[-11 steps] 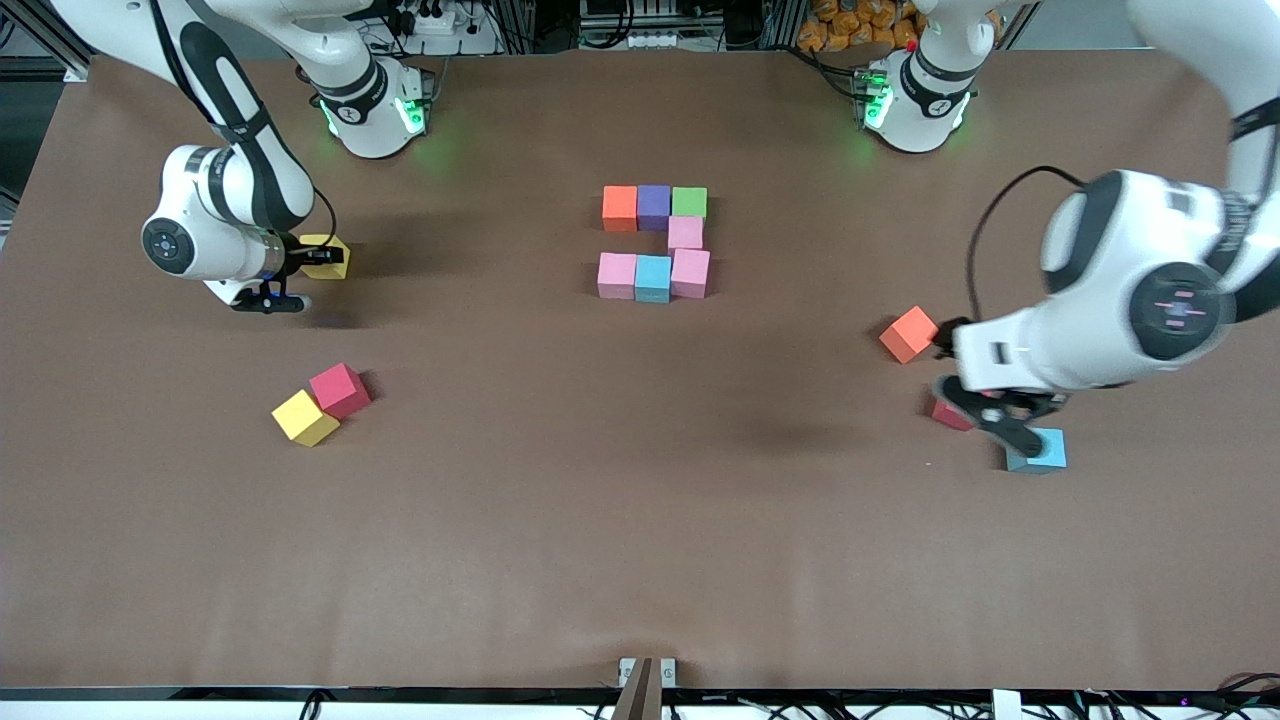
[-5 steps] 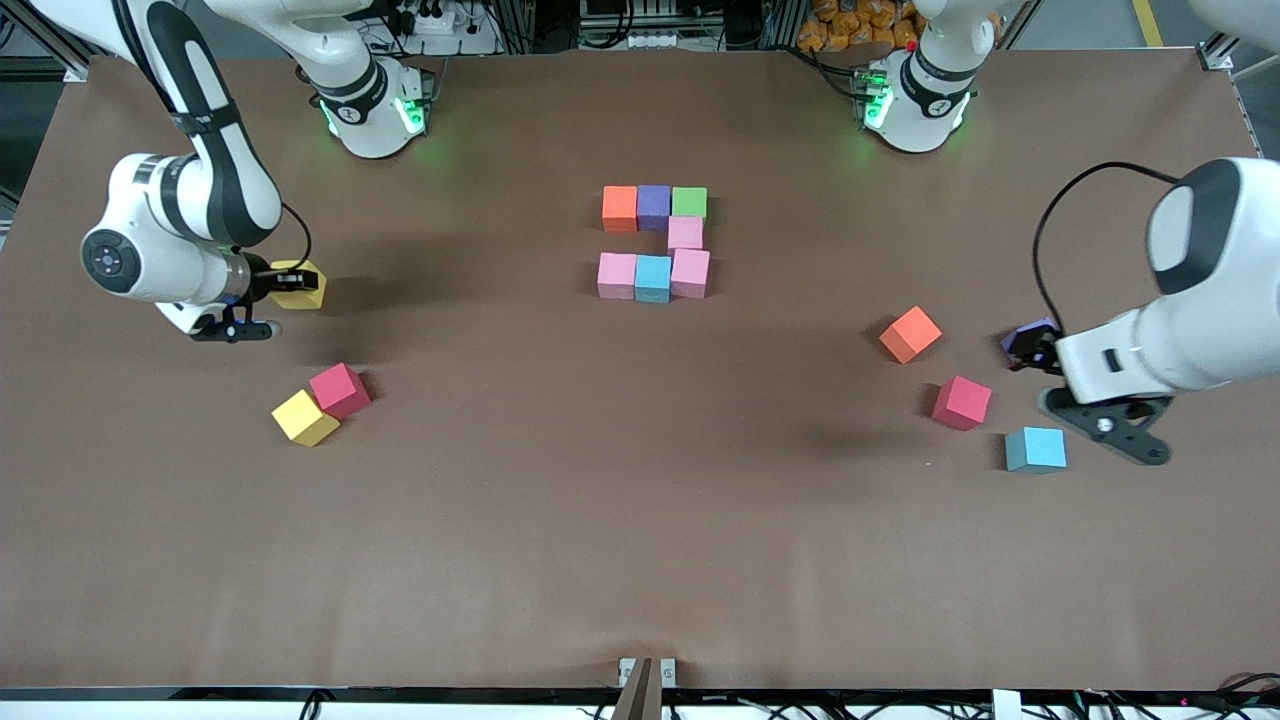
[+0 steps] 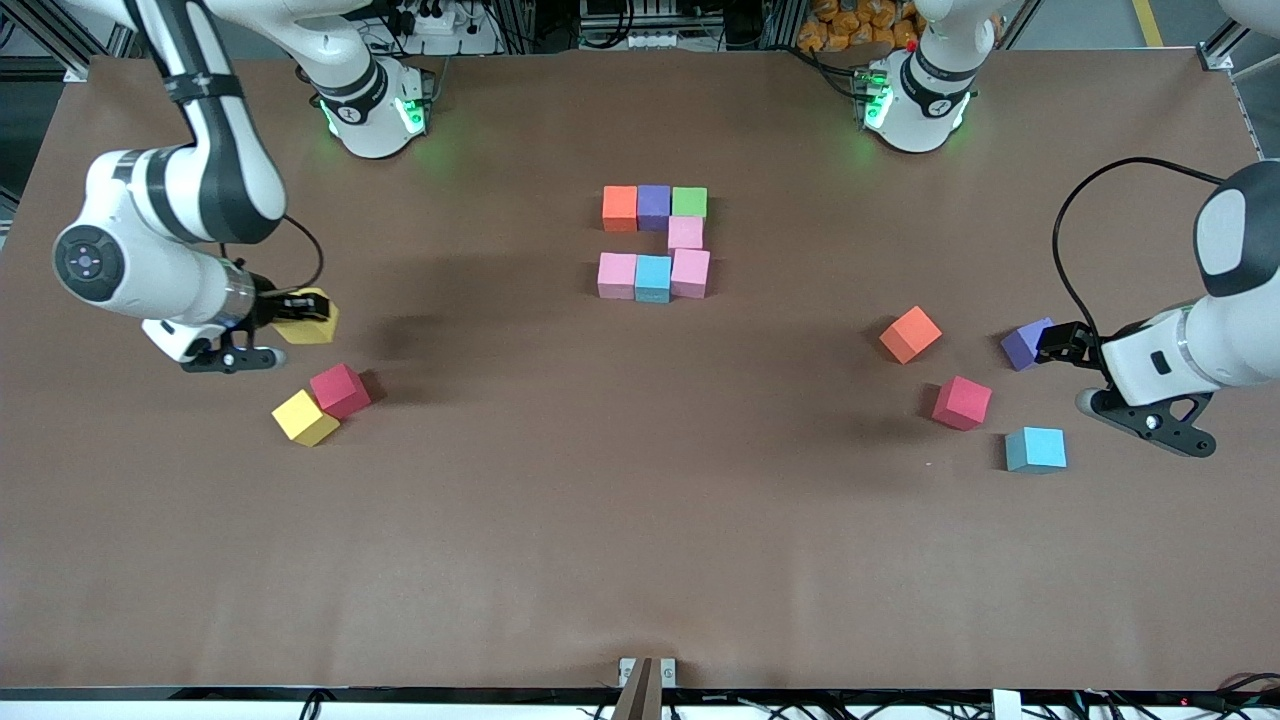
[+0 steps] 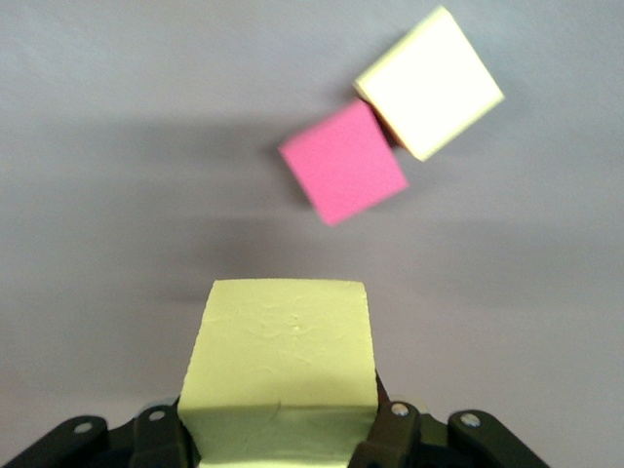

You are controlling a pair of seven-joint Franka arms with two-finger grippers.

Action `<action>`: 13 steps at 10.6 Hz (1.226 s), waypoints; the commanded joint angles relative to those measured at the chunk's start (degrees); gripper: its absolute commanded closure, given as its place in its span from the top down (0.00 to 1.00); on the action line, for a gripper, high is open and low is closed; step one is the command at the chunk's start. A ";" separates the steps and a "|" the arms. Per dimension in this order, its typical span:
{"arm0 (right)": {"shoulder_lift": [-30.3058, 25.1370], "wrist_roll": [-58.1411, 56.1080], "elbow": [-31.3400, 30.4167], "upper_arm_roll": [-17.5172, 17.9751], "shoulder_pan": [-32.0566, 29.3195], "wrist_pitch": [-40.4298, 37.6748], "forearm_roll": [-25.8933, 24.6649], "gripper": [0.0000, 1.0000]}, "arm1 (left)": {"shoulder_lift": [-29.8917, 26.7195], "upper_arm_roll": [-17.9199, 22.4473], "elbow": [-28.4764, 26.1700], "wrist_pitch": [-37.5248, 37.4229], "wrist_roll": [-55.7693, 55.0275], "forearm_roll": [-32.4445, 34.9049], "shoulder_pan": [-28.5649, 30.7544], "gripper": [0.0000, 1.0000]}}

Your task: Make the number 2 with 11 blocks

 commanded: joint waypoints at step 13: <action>22.91 28.90 17.94 0.43 28.81 14.30 14.09 0.42 | 5.67 -0.45 -8.43 10.88 -6.97 7.12 -1.18 1.00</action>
